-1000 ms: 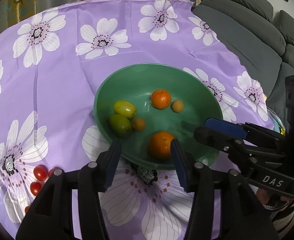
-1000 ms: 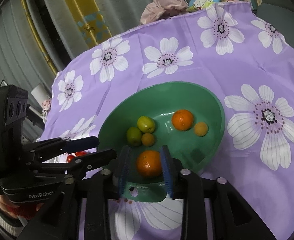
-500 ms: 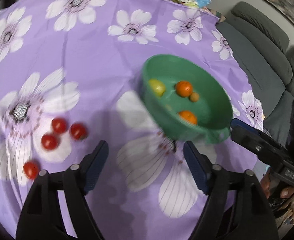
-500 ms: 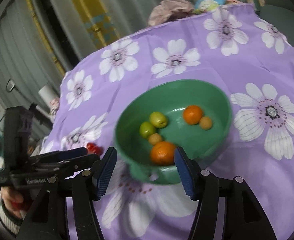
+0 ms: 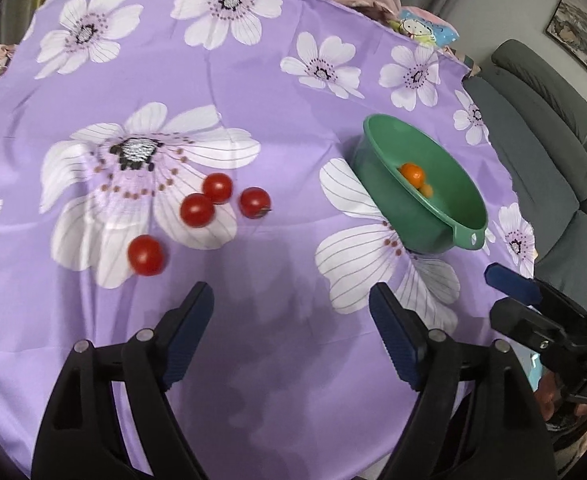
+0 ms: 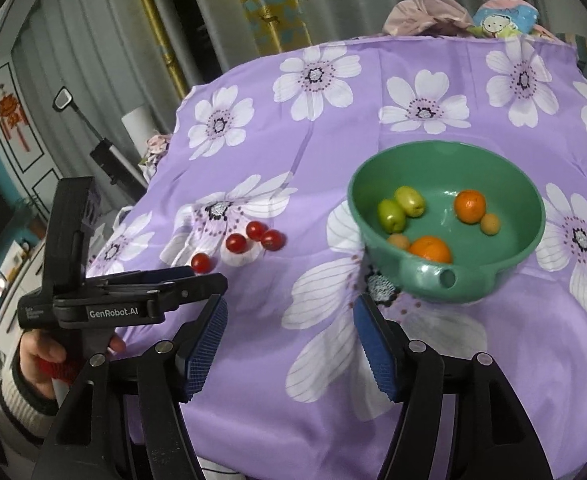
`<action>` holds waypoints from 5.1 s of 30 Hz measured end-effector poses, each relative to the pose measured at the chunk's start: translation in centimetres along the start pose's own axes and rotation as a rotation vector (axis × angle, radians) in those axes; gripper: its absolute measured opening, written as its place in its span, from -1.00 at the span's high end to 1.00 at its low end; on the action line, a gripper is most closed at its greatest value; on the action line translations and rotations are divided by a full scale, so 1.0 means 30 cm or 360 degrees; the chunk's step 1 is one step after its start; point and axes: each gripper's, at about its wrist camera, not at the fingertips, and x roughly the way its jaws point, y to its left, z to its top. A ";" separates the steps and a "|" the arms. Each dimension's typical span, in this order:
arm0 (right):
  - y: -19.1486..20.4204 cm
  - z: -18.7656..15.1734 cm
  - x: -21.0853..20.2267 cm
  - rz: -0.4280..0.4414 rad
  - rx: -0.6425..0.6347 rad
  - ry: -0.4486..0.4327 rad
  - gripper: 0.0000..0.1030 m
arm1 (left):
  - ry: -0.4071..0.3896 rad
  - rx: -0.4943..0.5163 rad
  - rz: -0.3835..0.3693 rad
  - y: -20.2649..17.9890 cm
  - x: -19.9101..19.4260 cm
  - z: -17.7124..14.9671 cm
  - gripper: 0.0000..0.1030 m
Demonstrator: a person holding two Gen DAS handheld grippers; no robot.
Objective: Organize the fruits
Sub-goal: 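Move both tools away from the bowl to the red cherry tomatoes, then close the left tool on a cherry tomato while the right tool grasps another, then lift and carry both held cherry tomatoes toward the green bowl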
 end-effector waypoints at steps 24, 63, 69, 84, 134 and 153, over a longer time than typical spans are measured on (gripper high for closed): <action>0.236 -0.023 0.103 -0.0039 -0.0185 0.0174 -0.28 | -0.0094 0.0003 -0.0056 0.136 -0.126 -0.058 -0.56; 0.153 0.169 0.557 0.0121 0.0027 0.0495 -0.28 | 0.0188 0.0143 0.0192 0.271 0.083 0.089 0.03; 0.152 0.183 0.575 0.0142 0.0042 0.0494 -0.28 | 0.0202 0.0169 0.0194 0.271 0.105 0.099 0.07; 0.167 0.193 0.632 0.0212 0.0034 0.0528 -0.28 | 0.0229 0.0147 0.0152 0.291 0.129 0.100 0.27; 0.169 0.150 0.539 0.0194 -0.0055 0.0449 0.39 | 0.0176 0.0101 0.0177 0.256 0.060 0.078 0.46; 0.171 0.113 0.354 0.0202 -0.0055 0.0323 0.39 | 0.0129 0.0142 0.0182 0.140 -0.022 0.041 0.45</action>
